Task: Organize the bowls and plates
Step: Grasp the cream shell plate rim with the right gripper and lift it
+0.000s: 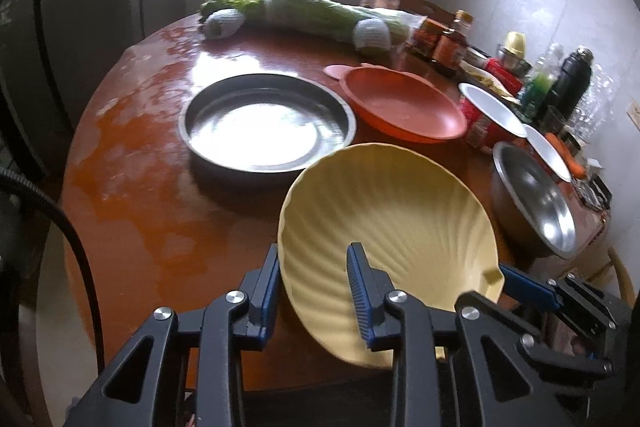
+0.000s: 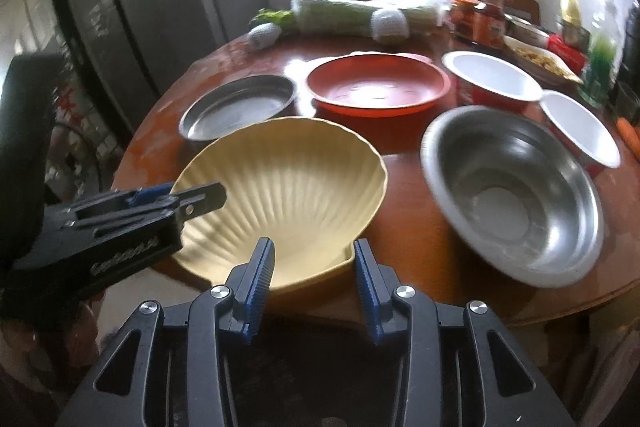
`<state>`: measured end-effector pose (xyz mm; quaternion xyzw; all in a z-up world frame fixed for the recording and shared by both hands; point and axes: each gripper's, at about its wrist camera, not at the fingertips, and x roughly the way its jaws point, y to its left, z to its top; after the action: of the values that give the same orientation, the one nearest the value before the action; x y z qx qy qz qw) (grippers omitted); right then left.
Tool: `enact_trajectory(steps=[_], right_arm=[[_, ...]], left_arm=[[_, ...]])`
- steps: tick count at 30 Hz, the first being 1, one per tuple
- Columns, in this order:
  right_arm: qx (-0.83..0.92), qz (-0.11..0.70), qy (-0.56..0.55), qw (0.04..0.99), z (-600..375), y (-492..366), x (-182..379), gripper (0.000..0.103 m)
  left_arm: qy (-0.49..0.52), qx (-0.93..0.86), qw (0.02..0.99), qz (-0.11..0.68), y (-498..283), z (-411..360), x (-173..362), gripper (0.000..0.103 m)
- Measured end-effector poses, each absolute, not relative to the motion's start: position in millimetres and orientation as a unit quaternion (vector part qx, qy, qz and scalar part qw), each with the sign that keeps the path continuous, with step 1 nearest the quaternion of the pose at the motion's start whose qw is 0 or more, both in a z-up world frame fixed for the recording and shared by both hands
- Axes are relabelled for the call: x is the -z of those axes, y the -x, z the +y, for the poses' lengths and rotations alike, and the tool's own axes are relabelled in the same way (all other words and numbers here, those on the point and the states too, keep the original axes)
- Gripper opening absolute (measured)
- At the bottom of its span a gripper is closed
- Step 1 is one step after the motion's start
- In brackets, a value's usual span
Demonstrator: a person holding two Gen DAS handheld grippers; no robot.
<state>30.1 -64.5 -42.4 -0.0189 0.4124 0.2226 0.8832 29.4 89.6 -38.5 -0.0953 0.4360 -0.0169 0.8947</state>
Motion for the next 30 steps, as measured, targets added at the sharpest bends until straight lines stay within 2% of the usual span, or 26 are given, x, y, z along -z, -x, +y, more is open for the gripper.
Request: enact_trajectory(steps=[30], right_arm=[[-0.286, 0.422, 0.037, 0.86, -36.8, -21.2, 36.4, 0.044]], left_arm=[[0.081, -0.019, 0.894, 0.441, -41.3, 115.4, 36.7, 0.032]])
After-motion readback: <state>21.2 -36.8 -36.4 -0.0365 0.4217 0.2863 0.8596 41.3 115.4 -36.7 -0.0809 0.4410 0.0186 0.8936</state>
